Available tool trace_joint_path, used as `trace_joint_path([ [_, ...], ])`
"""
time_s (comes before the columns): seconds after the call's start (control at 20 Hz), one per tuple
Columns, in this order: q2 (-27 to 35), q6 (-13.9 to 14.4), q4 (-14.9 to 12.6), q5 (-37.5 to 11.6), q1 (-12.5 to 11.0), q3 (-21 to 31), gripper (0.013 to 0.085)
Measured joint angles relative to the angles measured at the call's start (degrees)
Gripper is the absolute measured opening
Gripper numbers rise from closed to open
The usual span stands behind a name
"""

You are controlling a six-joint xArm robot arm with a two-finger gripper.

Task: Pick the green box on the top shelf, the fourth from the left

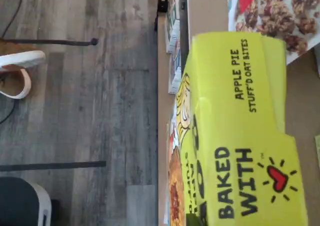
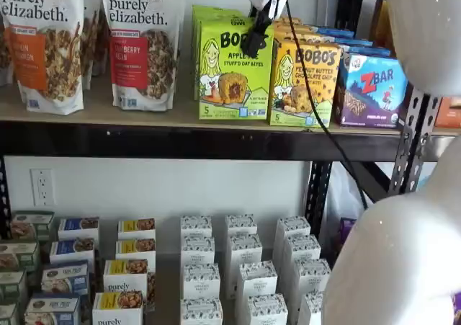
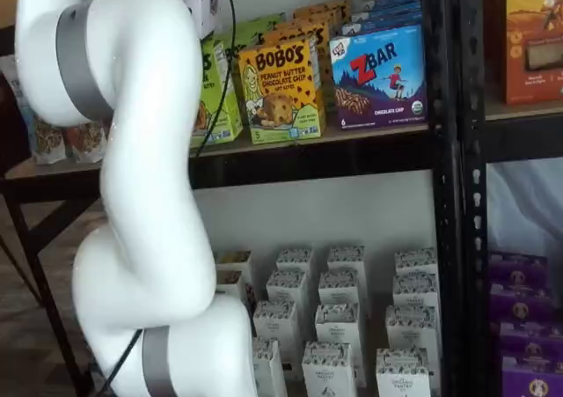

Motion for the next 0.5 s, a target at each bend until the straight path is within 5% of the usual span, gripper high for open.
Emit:
trace_joint_path([
  [0.5, -2.9, 0.4, 0.4, 5.0, -0.8, -0.6, 0.0250],
])
